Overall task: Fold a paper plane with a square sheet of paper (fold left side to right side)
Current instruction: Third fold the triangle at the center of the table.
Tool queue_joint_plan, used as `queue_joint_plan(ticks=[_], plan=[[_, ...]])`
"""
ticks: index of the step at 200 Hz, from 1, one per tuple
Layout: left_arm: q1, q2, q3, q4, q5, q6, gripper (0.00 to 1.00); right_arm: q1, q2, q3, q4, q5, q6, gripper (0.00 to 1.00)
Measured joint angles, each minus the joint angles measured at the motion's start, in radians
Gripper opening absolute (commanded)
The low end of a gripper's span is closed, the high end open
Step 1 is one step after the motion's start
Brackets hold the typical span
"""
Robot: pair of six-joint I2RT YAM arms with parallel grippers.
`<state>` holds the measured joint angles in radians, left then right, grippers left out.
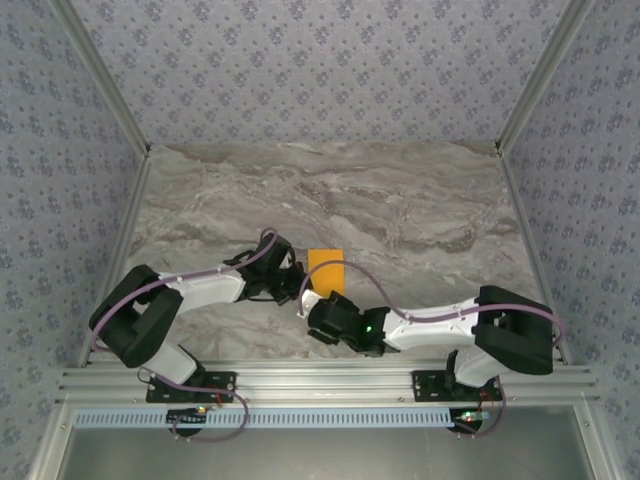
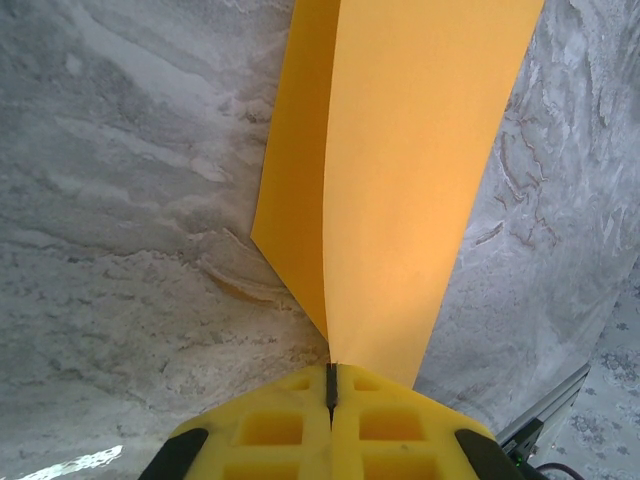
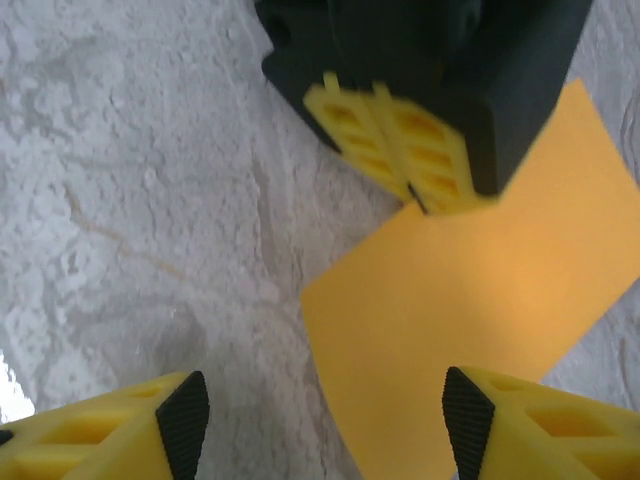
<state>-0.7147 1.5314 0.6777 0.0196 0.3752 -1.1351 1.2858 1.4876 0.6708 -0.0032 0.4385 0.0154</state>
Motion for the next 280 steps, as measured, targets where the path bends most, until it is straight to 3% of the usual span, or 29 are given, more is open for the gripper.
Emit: queue_joint_plan(ticks=[45, 129, 148, 167, 204, 229, 254, 280], plan=[[0.0, 0.0, 0.0, 0.0, 0.003, 0.0, 0.0, -0.027, 0.046, 0.043, 0.026, -0.008, -0.045, 0.51], [0.0, 0.0, 0.0, -0.004, 0.002, 0.003, 0.04, -0.053, 0.069, 0.058, 0.035, -0.08, -0.077, 0.0], [0.002, 0.0, 0.001, -0.02, 0.002, 0.014, 0.1, -0.067, 0.069, 0.058, 0.033, -0.117, -0.068, 0.0], [0.014, -0.01, 0.001, -0.042, 0.002, 0.031, 0.26, -0.089, 0.067, 0.058, 0.032, -0.162, -0.064, 0.0], [0.089, -0.1, 0.001, -0.112, -0.001, 0.093, 0.47, -0.13, 0.052, 0.058, 0.032, -0.245, -0.051, 0.0], [0.138, -0.181, 0.002, -0.153, -0.001, 0.137, 0.46, -0.154, 0.052, 0.058, 0.029, -0.288, -0.04, 0.0], [0.158, -0.198, 0.022, -0.186, 0.005, 0.193, 0.35, -0.175, 0.052, 0.058, 0.028, -0.328, -0.031, 0.0], [0.158, -0.114, 0.12, -0.201, 0.045, 0.255, 0.24, -0.197, 0.052, 0.058, 0.025, -0.37, -0.019, 0.0]])
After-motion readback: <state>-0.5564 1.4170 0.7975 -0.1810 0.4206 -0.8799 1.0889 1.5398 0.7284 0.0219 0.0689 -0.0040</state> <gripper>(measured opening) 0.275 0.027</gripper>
